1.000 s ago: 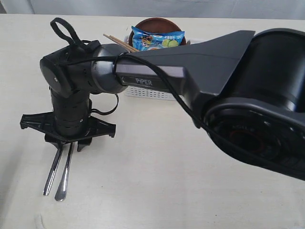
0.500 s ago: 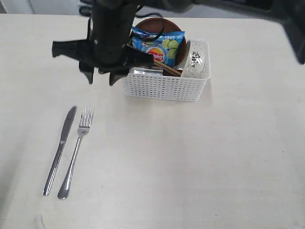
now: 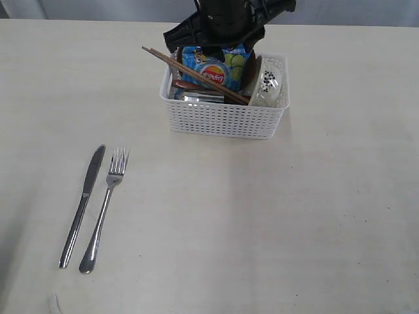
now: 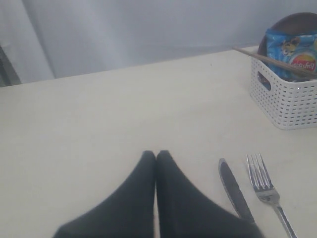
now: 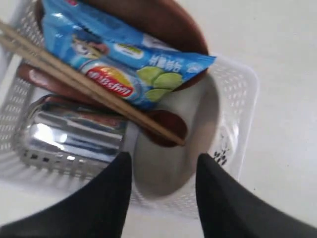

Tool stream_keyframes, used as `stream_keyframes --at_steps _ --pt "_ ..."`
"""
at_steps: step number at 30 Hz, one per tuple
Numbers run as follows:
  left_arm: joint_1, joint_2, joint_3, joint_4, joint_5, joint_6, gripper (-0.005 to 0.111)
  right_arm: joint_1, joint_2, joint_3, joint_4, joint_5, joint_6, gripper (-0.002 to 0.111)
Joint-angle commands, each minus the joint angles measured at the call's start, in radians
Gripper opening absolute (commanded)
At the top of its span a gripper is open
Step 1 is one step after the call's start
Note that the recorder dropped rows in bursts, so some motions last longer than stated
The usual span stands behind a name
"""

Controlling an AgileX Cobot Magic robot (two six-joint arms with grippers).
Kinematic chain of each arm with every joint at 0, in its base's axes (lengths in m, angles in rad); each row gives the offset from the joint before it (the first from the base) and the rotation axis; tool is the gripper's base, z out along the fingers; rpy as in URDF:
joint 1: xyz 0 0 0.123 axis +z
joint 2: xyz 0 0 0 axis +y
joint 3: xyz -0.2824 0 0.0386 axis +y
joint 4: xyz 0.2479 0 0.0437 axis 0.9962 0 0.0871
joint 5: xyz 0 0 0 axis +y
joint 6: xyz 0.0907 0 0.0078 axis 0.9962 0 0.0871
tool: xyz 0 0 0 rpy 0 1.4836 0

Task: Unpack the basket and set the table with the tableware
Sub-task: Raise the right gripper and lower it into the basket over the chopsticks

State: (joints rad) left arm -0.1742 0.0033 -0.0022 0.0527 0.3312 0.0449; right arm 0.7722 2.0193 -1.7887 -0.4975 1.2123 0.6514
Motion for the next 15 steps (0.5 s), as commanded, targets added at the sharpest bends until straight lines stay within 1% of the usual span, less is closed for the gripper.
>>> stream_keyframes --at_steps 1,8,15 --pt "0.002 -0.003 0.002 -0.001 -0.006 0.0 0.0 -0.046 0.021 -0.001 -0.01 0.009 0.034 0.041" --pt "0.002 -0.003 0.002 -0.001 -0.006 0.0 0.0 -0.144 0.029 0.001 0.101 0.009 0.014 0.041" --pt "0.002 -0.003 0.002 -0.001 -0.006 0.0 0.0 -0.176 0.025 0.091 0.111 0.009 0.023 0.041"
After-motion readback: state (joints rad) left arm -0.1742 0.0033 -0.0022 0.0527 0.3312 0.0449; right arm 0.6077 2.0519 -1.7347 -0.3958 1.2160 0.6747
